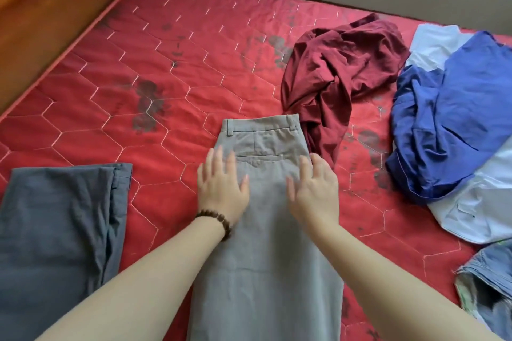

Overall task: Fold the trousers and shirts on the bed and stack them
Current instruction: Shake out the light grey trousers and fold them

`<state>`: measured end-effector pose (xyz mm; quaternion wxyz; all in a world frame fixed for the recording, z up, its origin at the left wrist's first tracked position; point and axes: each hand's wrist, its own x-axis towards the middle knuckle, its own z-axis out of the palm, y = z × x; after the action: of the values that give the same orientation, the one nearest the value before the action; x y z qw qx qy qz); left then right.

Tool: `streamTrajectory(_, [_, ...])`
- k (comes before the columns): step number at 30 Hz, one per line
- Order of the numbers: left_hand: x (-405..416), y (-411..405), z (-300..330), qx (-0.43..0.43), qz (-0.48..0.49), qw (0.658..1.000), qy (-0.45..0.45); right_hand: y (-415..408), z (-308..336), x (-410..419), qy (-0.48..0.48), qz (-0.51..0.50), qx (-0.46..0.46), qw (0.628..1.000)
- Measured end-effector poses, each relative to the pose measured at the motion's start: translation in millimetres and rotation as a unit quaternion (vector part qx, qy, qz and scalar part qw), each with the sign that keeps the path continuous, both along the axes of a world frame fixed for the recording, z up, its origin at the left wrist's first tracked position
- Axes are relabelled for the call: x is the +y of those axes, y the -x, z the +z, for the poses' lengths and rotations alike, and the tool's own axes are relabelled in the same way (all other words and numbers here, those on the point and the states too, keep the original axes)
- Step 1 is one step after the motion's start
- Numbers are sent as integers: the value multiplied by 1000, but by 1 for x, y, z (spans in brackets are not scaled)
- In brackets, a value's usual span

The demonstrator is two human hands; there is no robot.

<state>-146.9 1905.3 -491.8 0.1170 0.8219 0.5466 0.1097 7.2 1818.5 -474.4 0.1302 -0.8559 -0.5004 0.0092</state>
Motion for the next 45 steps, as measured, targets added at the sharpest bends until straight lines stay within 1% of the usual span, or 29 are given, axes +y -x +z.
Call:
streamTrajectory(1, [-16,-3,-7,13,-61,998,-8,12,-8,-4,-1,40,-16,999])
streamTrajectory(2, [-31,-6,-16,33,-113,993,-7,24,-19,-9,19,76,-20,997])
streamTrajectory(3, [-45,-7,-25,58,-151,987,0,33,-29,-14,62,109,-13,992])
streamTrajectory(5, [-57,-3,-41,102,-177,979,14,38,-49,-26,123,140,-10,982])
streamTrajectory(9, [-54,15,-54,129,-154,980,-2,26,-62,-41,115,113,-27,987])
streamTrajectory(12, [-60,20,-51,127,-93,988,4,27,-61,-49,132,69,-30,988])
streamTrajectory(14, [-76,25,-49,135,-72,988,20,39,-60,-63,143,47,-20,988])
streamTrajectory(20, [-161,58,-42,132,-93,985,59,99,-52,-135,147,53,14,988])
streamTrajectory(26, [-238,111,-39,154,-114,979,74,151,-57,-217,156,63,15,986])
streamTrajectory(30, [-280,143,-38,177,-133,972,78,184,-59,-263,161,45,22,986])
streamTrajectory(36, [-340,183,-37,186,-134,970,84,227,-58,-318,169,21,27,985])
streamTrajectory(41, [-392,212,-36,185,-120,971,91,255,-56,-365,183,41,40,981])
streamTrajectory(45, [-435,232,-32,175,-112,973,95,277,-54,-406,172,46,49,983])
